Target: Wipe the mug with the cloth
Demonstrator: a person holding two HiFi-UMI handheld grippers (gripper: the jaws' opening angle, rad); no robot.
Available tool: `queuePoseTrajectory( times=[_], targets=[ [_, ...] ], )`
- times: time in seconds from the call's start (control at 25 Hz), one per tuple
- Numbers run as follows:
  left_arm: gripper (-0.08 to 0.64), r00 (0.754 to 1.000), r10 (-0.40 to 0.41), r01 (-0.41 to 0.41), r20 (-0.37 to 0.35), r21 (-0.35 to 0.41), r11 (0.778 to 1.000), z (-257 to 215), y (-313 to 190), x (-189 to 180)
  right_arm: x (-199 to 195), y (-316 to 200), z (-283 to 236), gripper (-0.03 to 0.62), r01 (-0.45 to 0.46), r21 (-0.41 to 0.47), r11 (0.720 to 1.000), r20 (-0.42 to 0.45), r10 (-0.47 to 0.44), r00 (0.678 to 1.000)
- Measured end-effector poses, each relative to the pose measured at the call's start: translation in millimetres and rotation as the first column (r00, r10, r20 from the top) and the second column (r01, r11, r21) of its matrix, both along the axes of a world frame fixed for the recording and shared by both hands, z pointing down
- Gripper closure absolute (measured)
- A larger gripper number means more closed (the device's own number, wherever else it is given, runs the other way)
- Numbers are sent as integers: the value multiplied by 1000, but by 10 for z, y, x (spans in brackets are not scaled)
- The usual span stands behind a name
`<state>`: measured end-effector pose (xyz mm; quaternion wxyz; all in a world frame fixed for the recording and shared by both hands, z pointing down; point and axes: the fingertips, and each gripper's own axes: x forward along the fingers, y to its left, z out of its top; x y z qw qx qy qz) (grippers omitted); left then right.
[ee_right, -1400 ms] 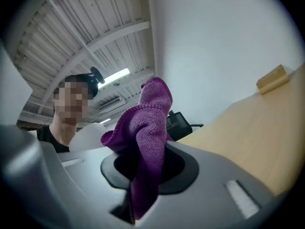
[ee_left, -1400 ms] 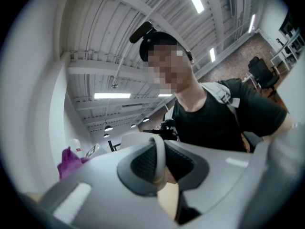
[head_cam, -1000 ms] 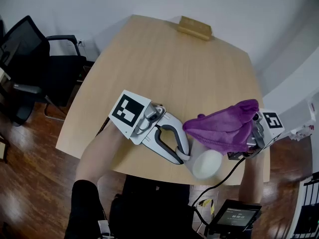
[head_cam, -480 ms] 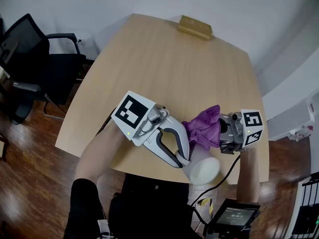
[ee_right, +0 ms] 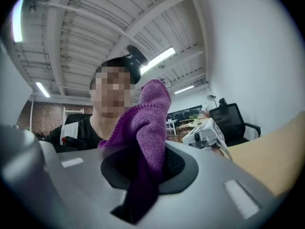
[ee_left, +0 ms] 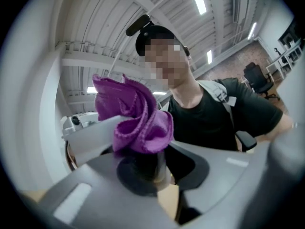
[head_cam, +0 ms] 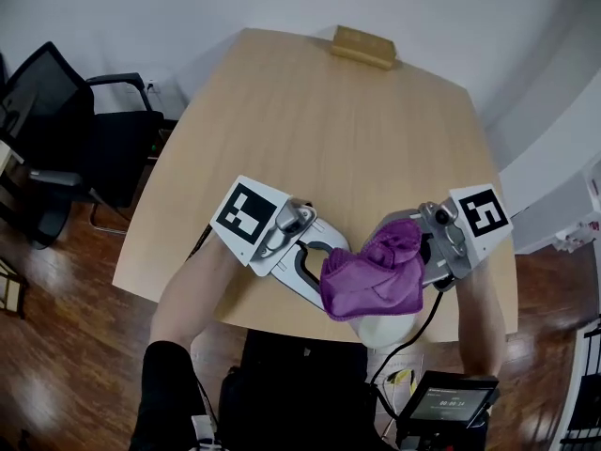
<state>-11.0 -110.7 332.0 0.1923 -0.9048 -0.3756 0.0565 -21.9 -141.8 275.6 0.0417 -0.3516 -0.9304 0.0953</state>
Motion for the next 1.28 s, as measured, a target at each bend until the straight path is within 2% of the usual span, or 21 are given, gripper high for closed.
queuePoseTrajectory(
  times=[0.12, 0.28, 0.4, 0.52, 0.64, 0.72, 0.8, 0.88, 0.96, 1.0, 1.08, 1.16, 1.24, 1.28],
  targets=[
    [499, 1000, -18, 18, 4, -5, 1000, 34, -48, -5, -1, -165, 26, 526, 14, -173, 985, 58, -5, 998],
    [497, 1000, -23, 23, -10, -31, 999, 26, -85, -7, 53, -441, 148, 526, -22, -264, 964, 142, 61, 988],
    [497, 999, -26, 23, -43, -62, 998, -38, -115, -14, 89, -600, 201, 526, -52, -355, 933, 170, 120, 978],
    [497, 996, -27, 19, -82, -101, 995, -106, -159, -56, 63, -803, 308, 526, -93, -483, 870, 169, 197, 966],
    [497, 985, -41, 13, -166, -163, 987, -273, -213, -123, 47, -1030, 524, 526, -184, -586, 789, 99, 295, 950],
    [497, 960, -95, 33, -261, -235, 972, -470, -361, -194, 90, -1156, 662, 526, -257, -618, 743, 51, 364, 930],
    [497, 910, -192, 56, -368, -351, 935, -713, -616, -313, 128, -1265, 776, 526, -373, -600, 708, -3, 464, 886],
    [497, 839, -301, 40, -454, -500, 865, -989, -892, -449, 171, -1393, 863, 526, -514, -551, 657, -54, 587, 808],
    [497, 776, -407, 8, -482, -638, 770, -1147, -1165, -564, 276, -1498, 854, 526, -601, -542, 587, -62, 686, 725],
    [499, 753, -458, -4, -472, -699, 715, -1159, -1302, -609, 349, -1534, 808, 526, -622, -553, 554, -49, 724, 688],
    [499, 719, -552, -29, -422, -812, 583, -1098, -1572, -681, 505, -1597, 671, 526, -637, -592, 494, -5, 788, 615],
    [502, 686, -631, -81, -363, -900, 429, -1001, -1800, -757, 639, -1647, 545, 526, -632, -643, 433, 35, 840, 541],
    [505, 634, -711, -156, -304, -951, 267, -899, -1983, -850, 754, -1679, 439, 526, -661, -647, 381, 78, 895, 440],
    [506, 606, -745, -196, -279, -960, 200, -846, -2052, -901, 795, -1681, 389, 526, -693, -626, 358, 106, 919, 380]
  ],
)
